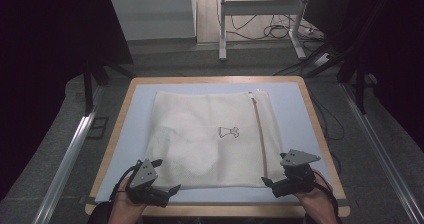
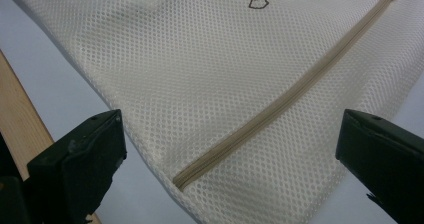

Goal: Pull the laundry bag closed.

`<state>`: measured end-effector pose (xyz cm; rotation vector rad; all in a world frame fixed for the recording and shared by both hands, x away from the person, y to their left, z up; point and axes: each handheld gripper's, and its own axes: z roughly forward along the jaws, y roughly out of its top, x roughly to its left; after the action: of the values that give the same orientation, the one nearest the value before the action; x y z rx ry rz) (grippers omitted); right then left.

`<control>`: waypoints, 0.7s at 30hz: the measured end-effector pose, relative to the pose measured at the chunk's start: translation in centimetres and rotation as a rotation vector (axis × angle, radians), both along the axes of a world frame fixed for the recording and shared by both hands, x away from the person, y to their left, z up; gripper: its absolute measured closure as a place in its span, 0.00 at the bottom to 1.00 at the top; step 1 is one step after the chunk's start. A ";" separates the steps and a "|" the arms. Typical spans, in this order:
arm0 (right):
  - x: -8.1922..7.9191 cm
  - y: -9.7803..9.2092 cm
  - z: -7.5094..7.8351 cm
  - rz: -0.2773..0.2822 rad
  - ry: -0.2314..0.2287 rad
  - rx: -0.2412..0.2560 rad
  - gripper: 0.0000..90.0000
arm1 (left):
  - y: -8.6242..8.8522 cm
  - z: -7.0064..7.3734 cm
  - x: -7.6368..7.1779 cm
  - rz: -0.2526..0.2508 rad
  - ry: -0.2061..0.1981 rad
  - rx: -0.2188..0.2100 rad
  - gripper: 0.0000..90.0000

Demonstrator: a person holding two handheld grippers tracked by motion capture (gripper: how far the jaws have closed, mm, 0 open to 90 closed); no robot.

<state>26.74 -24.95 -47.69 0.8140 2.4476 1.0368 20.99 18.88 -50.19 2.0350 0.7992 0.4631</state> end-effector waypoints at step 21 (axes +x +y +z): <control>-1.3 -1.5 -0.1 -0.040 -0.006 -0.008 0.00 | 2.6 -0.2 -0.8 0.057 0.008 -0.020 0.03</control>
<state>25.48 -26.45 -47.80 0.8528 2.4191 1.0136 20.15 21.50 -50.36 2.0008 0.8653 0.4782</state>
